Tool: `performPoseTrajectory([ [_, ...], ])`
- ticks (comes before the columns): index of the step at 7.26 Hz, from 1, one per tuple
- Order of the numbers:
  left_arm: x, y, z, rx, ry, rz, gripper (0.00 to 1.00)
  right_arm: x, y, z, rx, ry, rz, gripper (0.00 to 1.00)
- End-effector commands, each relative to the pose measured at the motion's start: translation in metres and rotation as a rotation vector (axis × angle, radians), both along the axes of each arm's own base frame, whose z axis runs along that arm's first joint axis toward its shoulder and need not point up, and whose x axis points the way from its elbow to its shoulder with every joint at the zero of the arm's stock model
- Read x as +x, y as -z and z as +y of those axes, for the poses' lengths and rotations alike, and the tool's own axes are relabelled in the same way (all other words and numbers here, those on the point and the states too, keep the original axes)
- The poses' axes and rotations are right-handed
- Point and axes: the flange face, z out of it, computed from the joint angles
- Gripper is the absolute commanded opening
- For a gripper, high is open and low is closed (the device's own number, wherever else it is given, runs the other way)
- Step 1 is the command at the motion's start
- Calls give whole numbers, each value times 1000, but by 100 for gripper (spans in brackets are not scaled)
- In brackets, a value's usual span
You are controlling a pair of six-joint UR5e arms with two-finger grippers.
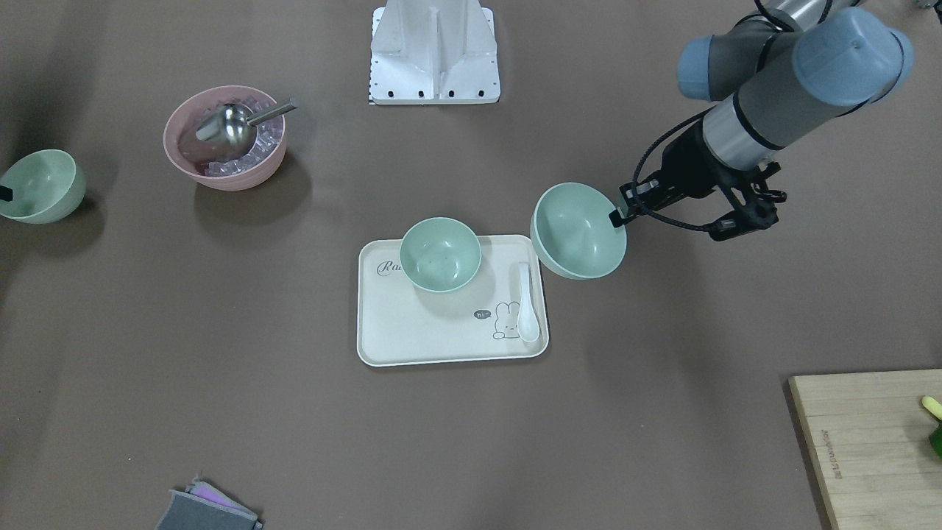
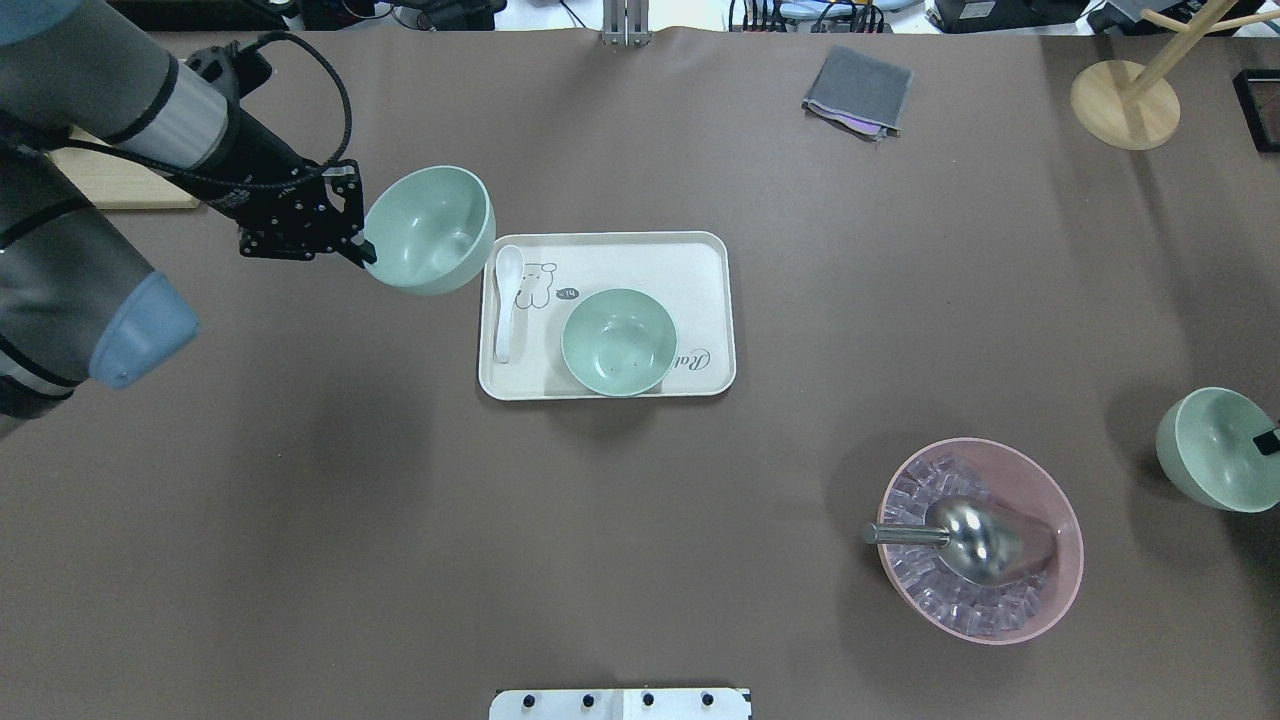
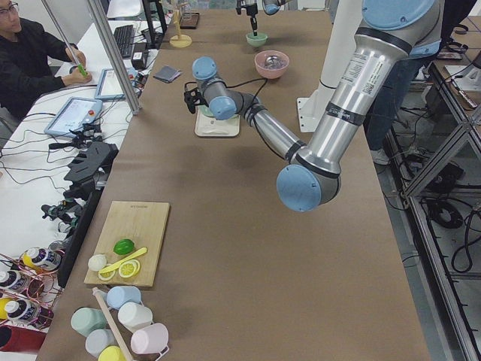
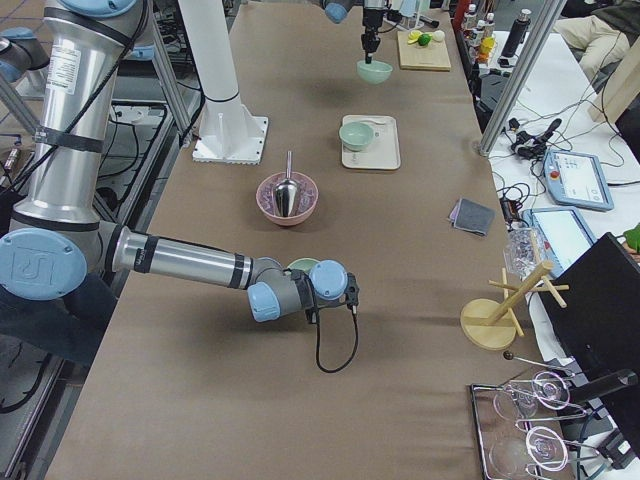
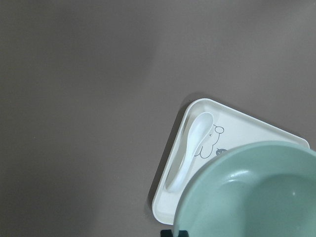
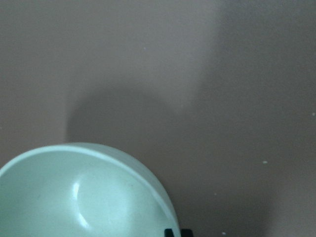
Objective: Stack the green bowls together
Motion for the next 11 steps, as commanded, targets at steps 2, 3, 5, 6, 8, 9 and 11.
performPoseTrajectory([
  [2,88,50,40,32,-22,11,0,3,28,-37,-32,-48,-78,0],
  [3,108,56,42,67,-6,19,0,8,30,-40,-33,-63,-83,0],
  [5,145,38,37,121,14,62,0,11,39,-53,-30,-78,-88,0],
  [6,162,35,45,125,20,78,0,11,46,-62,-36,-85,-87,0],
  [8,171,40,50,131,16,88,0,10,47,-63,-32,-85,-88,0],
  [9,171,41,50,134,16,91,0,10,47,-63,-32,-85,-88,0],
  [11,175,32,44,150,33,100,0,10,47,-63,-31,-85,-89,0],
])
